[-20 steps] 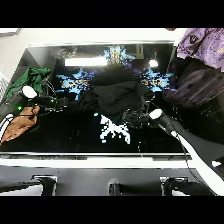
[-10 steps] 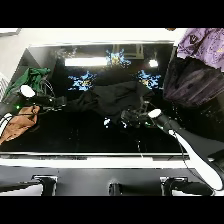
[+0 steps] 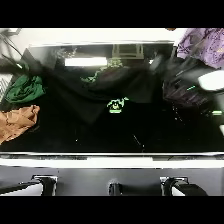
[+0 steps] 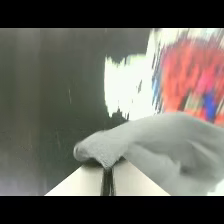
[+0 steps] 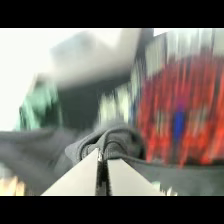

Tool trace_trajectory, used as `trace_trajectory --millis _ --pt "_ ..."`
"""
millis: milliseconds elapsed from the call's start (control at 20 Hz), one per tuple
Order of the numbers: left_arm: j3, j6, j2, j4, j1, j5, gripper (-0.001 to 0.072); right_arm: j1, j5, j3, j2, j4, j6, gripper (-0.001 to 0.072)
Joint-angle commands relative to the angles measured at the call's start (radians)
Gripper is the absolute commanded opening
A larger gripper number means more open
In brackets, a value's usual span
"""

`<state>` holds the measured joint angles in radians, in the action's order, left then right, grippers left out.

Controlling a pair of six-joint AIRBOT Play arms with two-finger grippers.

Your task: Fold the clothes and pants, and hang the long-sleeved shirts on hangers.

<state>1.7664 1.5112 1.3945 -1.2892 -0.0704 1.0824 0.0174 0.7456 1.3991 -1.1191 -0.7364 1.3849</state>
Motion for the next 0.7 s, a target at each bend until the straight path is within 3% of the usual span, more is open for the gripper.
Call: trace_trajectory --millis 0,300,500,650 --pt "0.234 0.000 -0.082 -0.031 -0.031 0.054 0.0014 -0.118 0.092 0.317 0.137 -0.219 0.114 0.0028" --pt "0.264 0.084 -0.370 -0.187 -0.047 0.260 0.0014 -0.151 0.294 0.611 0.323 -0.513 0.288 0.0028" --pt "0.245 0.156 -0.459 -0.206 -0.047 0.325 0.0014 -0.151 0.396 0.611 0.369 -0.520 0.471 0.0028" --pt "0.181 0.158 -0.435 -0.164 -0.047 0.324 0.0013 -0.151 0.550 0.610 0.287 -0.520 0.586 0.0028"
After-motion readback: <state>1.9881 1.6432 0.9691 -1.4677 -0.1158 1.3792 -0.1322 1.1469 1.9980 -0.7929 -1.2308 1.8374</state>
